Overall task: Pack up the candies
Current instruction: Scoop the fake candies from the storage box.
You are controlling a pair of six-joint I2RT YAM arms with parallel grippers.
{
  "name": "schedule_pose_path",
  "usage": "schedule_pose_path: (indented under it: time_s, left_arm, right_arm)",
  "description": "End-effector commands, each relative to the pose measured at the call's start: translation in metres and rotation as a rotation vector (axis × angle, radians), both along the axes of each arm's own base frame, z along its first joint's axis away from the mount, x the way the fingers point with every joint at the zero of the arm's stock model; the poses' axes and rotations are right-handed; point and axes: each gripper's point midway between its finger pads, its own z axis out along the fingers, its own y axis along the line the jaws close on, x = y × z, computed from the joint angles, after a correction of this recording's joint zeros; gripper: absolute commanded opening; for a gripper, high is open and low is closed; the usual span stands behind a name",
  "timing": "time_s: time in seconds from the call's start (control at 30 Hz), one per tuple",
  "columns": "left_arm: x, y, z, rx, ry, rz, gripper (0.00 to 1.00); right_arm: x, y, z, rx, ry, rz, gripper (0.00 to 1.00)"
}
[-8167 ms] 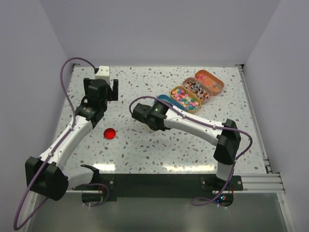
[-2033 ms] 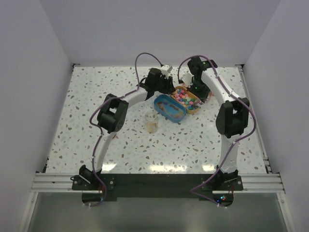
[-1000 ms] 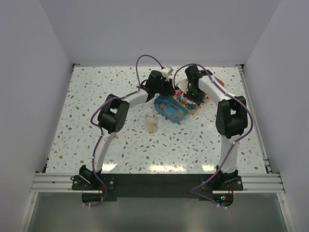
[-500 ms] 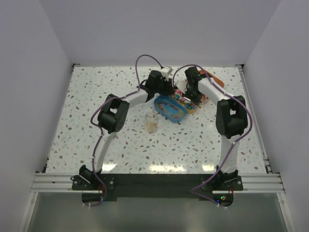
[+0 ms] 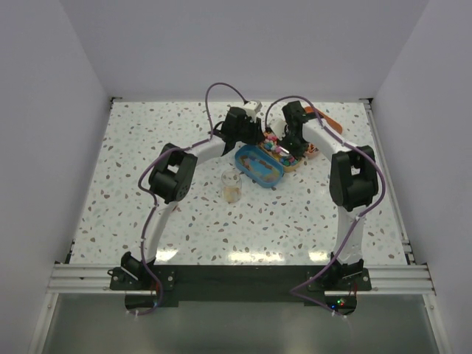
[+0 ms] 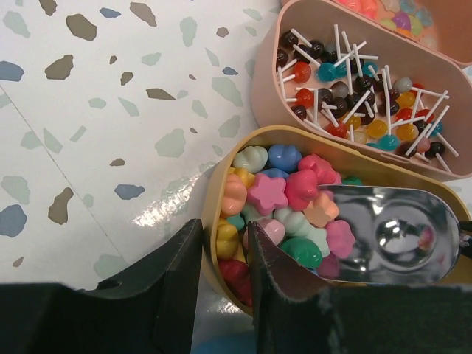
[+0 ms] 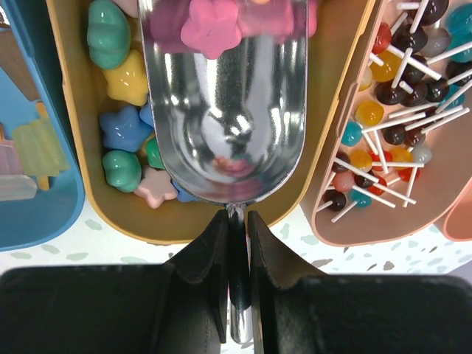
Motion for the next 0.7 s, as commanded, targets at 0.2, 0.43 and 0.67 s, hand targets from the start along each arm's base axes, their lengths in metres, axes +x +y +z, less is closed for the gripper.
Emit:
schedule_pose_path:
  time_s: [0.2,0.43,0.67]
  left_arm:
    - [-0.008,-0.01,0.031,-0.044,-0.014,-0.013,0.34]
    - [-0.007,-0.005,0.036,-0.039,-0.017,0.003,0.34]
    - [-0.009,-0.002,0.041,-0.037,-0.021,0.008,0.33]
  right_arm:
    - [0.01,0.015,0.033,0.139,-0.127,-0.048,0.0]
    - [-0.005,0.008,0.031,0.102,-0.084,-0.03,0.0]
    - [0.0,0.022,0.029,0.179,-0.107,0.004,0.0]
